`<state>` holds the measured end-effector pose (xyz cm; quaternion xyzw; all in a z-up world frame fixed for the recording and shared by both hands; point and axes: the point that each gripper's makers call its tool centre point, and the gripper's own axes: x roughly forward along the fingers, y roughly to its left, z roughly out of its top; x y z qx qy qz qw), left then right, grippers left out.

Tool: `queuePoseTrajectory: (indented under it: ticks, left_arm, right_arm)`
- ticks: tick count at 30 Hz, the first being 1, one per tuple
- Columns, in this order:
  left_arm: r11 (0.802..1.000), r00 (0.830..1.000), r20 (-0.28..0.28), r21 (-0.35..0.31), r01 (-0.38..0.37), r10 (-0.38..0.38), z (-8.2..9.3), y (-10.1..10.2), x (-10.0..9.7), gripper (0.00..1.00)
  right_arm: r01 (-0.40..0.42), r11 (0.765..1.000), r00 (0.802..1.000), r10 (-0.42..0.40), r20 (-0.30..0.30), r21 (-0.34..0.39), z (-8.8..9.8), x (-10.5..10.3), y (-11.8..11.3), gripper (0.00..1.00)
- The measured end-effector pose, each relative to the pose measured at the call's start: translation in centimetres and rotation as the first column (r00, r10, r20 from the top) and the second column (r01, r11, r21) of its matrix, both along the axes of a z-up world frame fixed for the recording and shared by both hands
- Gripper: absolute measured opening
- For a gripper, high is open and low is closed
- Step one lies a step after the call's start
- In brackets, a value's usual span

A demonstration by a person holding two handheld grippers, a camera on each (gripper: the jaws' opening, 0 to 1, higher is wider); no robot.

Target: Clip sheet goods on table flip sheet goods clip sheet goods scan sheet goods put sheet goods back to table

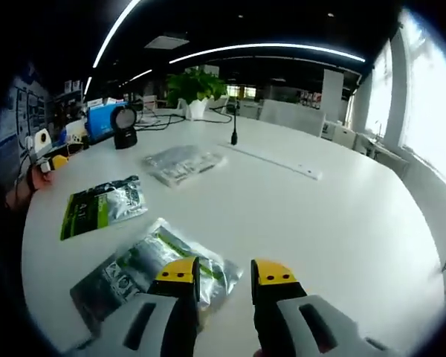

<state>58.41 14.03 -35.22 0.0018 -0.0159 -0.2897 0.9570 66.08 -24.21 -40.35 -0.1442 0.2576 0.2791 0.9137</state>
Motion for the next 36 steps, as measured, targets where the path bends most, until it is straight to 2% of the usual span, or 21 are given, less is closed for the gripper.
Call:
queuePoseTrajectory:
  ticks: [5, 7, 15, 19, 27, 34, 36]
  left_arm:
    - [1.000, 1.000, 0.000, -0.002, 0.000, 0.000, 0.0, 0.0, 0.0, 0.40]
    - [1.000, 1.000, 0.000, -0.004, 0.001, -0.001, 0.1, 0.0, 0.0, 0.40]
    - [1.000, 1.000, 0.001, -0.002, 0.002, -0.002, 0.0, 0.2, 0.2, 0.40]
    - [1.000, 1.000, 0.002, 0.000, 0.002, -0.002, -0.1, 0.3, 0.4, 0.40]
    - [1.000, 1.000, 0.003, 0.001, 0.001, -0.001, -0.1, 0.3, 0.4, 0.40]
    - [1.000, 1.000, 0.004, 0.001, 0.001, -0.001, -0.1, 0.3, 0.4, 0.40]
    - [1.000, 1.000, 0.004, 0.001, 0.001, -0.001, -0.1, 0.3, 0.4, 0.40]
  right_arm:
    - [0.000, 1.000, 0.999, 0.000, -0.032, 0.001, -0.7, -0.2, 0.3, 0.24]
    - [-0.003, 1.000, 0.999, 0.002, -0.033, -0.023, -1.1, -0.3, 0.3, 0.22]
    - [0.021, 0.999, 0.997, -0.019, -0.078, 0.031, -1.5, -1.0, 0.7, 0.18]
    - [0.020, 0.999, 0.997, -0.018, -0.074, 0.034, -1.5, -1.3, 1.0, 0.18]
    - [0.055, 0.996, 0.997, -0.051, -0.061, 0.065, -1.6, -1.6, 1.2, 0.10]
    - [0.061, 0.997, 0.997, -0.058, -0.059, 0.048, -1.5, -2.1, 1.6, 0.07]
    - [0.065, 0.997, 0.996, -0.061, -0.063, 0.050, -1.6, -1.4, 0.8, 0.07]
